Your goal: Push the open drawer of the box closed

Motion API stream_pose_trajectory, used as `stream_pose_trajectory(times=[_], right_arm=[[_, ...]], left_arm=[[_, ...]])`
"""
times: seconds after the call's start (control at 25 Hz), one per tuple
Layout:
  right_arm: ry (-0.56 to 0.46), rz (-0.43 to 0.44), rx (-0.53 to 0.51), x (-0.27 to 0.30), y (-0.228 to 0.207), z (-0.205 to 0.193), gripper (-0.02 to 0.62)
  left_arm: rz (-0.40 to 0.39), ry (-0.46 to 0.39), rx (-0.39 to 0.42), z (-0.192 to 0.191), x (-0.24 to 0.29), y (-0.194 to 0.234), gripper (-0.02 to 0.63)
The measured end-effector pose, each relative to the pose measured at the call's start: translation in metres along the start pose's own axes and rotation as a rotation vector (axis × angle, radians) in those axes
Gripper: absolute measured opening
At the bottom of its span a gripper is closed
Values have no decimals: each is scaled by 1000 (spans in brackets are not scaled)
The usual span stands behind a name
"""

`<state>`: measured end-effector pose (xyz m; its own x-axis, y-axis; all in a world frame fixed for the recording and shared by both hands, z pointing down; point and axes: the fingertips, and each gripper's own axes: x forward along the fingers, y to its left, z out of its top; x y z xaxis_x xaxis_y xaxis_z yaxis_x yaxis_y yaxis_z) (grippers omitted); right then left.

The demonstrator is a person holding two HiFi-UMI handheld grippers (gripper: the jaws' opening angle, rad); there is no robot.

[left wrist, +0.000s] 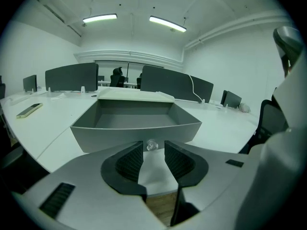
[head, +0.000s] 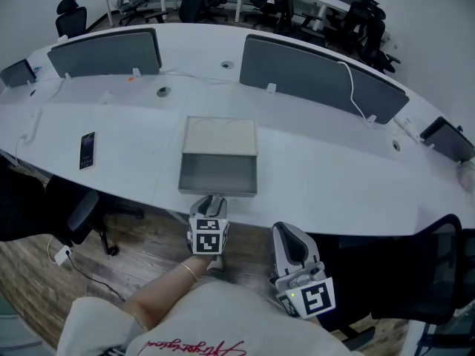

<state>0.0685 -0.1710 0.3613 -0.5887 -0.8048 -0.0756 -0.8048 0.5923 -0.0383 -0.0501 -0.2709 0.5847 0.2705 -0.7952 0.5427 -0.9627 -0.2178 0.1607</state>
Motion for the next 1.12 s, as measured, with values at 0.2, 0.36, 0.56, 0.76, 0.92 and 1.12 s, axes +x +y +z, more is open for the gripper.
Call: stream_pose_trajectory(times=[0.2,0.36,0.56,0.76,0.92,1.12], right_arm=[[-3,-11,-9,-2,-4,1,23],[-5,-17,-17,-3,-5,3,23],[4,-18,-9,-2,-6,1,23],[7,-15,-17,1,-4,0,23],[-6,-18,-23,5,-3,3,23],[-17,-22,-32,7,-4,5,23]], left_arm=[[4,20,-26,-1,5,0,126],[12,27,-54,-1,7,3,91],[-6,26,-49,1,7,2,87],[-26,30,-44,1,6,1,86],[-41,38,-56,1,7,2,86],[-51,30,-53,9,8,0,85]])
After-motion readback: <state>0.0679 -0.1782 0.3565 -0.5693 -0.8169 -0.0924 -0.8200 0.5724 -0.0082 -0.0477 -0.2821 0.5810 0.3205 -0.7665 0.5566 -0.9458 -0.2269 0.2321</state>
